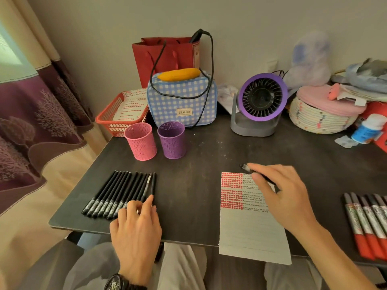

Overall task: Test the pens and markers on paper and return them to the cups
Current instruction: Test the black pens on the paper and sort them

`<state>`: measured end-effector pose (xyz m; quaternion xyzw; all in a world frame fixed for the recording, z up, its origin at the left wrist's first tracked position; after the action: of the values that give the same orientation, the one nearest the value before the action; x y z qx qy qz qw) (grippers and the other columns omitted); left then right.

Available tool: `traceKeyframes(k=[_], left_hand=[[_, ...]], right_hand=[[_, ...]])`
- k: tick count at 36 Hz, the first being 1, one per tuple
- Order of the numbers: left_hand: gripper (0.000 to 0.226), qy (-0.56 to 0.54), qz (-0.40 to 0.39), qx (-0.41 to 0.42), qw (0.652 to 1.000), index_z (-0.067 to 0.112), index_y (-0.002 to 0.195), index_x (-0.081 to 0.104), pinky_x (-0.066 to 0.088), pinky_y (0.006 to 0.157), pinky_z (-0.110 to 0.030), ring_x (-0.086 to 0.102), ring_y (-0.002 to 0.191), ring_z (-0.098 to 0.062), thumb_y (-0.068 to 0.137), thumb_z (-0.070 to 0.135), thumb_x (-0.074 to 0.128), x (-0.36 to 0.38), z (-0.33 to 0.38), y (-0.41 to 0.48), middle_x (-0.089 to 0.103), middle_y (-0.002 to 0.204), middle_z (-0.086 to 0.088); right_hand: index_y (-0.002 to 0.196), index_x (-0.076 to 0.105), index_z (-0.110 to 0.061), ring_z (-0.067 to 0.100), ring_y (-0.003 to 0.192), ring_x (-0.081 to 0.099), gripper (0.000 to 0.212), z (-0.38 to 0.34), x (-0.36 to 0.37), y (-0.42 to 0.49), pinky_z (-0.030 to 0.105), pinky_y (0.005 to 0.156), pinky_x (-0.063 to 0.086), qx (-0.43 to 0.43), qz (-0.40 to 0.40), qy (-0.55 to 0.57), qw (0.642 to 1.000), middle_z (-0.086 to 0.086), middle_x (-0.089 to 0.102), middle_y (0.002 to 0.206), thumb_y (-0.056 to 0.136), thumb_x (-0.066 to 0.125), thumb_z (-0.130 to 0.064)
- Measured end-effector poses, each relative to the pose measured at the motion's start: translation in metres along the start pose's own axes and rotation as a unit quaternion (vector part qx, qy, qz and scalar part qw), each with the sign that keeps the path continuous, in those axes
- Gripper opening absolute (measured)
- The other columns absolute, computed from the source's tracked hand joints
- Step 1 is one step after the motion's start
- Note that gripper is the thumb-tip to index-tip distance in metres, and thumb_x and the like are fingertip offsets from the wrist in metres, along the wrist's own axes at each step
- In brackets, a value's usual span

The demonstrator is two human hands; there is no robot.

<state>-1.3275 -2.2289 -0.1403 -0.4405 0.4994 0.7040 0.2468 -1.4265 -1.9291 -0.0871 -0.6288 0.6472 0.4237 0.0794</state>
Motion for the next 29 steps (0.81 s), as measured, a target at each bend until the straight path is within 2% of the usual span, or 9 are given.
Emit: traceKeyframes(k=[4,7,10,13,18,22,25,27,29], left_hand=[[0.029,-0.130,-0.009,0.054,0.990,0.023,0.106,0.078,0.050,0.061,-0.042,0.059,0.076,-0.026,0.079,0.014,0.083,-0.007,0.020,0.006,0.063,0.093,0.001],[0.025,-0.292,-0.121,0.068,0.946,0.046,0.115,0.067,0.052,0.070,-0.030,0.060,0.085,-0.006,0.090,0.048,0.064,-0.027,0.052,0.014,0.062,0.095,0.022],[0.037,-0.398,-0.230,0.087,0.884,0.058,0.119,0.055,0.051,0.072,-0.022,0.063,0.089,-0.003,0.088,0.071,0.041,-0.030,0.080,0.017,0.063,0.101,0.029],[0.021,-0.451,-0.282,0.110,0.839,0.052,0.109,0.064,0.051,0.069,-0.020,0.065,0.080,-0.004,0.092,0.059,0.053,-0.030,0.101,0.022,0.069,0.092,0.023],[0.018,-0.496,-0.282,0.100,0.815,0.052,0.097,0.069,0.051,0.075,-0.013,0.068,0.091,-0.002,0.097,0.036,0.064,-0.029,0.114,0.029,0.070,0.096,0.029],[0.021,-0.494,-0.275,0.109,0.817,0.061,0.096,0.065,0.051,0.075,-0.014,0.066,0.092,0.000,0.094,0.041,0.063,-0.029,0.118,0.031,0.067,0.099,0.035],[0.022,-0.467,-0.282,0.171,0.820,0.061,0.109,0.065,0.043,0.073,-0.010,0.061,0.090,0.001,0.096,0.045,0.060,-0.031,0.126,0.028,0.064,0.102,0.039],[0.027,-0.433,-0.278,0.225,0.827,0.054,0.123,0.063,0.041,0.075,-0.008,0.057,0.099,0.004,0.099,0.047,0.055,-0.034,0.135,0.026,0.060,0.113,0.042],[0.031,-0.401,-0.274,0.272,0.831,0.052,0.131,0.058,0.043,0.083,-0.009,0.053,0.109,0.007,0.101,0.050,0.050,-0.035,0.140,0.022,0.058,0.125,0.040]], right_hand=[[0.123,0.057,-0.060,-0.006,0.111,0.059,0.034,-0.019,0.005,-0.014,0.015,0.077,0.055,0.026,-0.111,0.070,0.991,-0.032,0.062,0.114,0.090,0.049,-0.061],[0.111,0.052,-0.076,-0.010,0.113,0.056,0.024,-0.024,0.010,-0.020,0.011,0.083,0.051,0.013,-0.167,0.050,0.985,-0.039,0.059,0.116,0.089,0.045,-0.068],[0.115,0.047,-0.077,-0.018,0.116,0.048,0.031,-0.028,0.010,-0.023,0.005,0.084,0.046,0.017,-0.199,0.038,0.979,-0.047,0.052,0.120,0.094,0.058,-0.056],[0.119,0.044,-0.069,-0.017,0.108,0.051,0.038,-0.033,0.005,-0.021,0.011,0.077,0.047,0.051,-0.217,0.034,0.974,-0.044,0.057,0.111,0.092,0.066,-0.054],[0.100,0.055,-0.064,-0.008,0.084,0.062,0.033,-0.029,-0.023,-0.017,0.013,0.067,0.047,0.108,-0.182,-0.064,0.975,-0.039,0.063,0.085,0.074,0.055,-0.085],[0.085,0.074,-0.037,0.004,0.058,0.062,0.037,-0.018,-0.044,-0.019,0.019,0.057,0.050,0.233,-0.113,0.180,0.949,-0.011,0.074,0.079,0.067,0.072,-0.069],[0.080,0.077,-0.016,0.012,0.049,0.047,0.028,-0.014,-0.039,-0.032,0.022,0.045,0.041,0.322,-0.046,0.434,0.840,0.006,0.058,0.063,0.066,0.084,-0.039],[0.090,0.080,-0.012,0.012,0.051,0.050,0.032,-0.016,-0.029,-0.042,0.023,0.044,0.042,0.345,-0.037,0.498,0.795,0.009,0.060,0.068,0.068,0.082,-0.036],[0.101,0.081,-0.014,0.015,0.054,0.057,0.043,-0.020,-0.018,-0.050,0.025,0.047,0.048,0.347,-0.034,0.475,0.808,0.012,0.069,0.076,0.071,0.078,-0.044]])
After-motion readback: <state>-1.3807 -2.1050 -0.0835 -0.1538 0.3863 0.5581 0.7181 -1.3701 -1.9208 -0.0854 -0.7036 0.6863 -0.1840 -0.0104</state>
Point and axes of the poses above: each hand's wrist, its own y-axis towards the middle knuckle, its own x-axis out of the palm, z = x × y, the point moved 1 cm from there along y, towards the middle knuckle
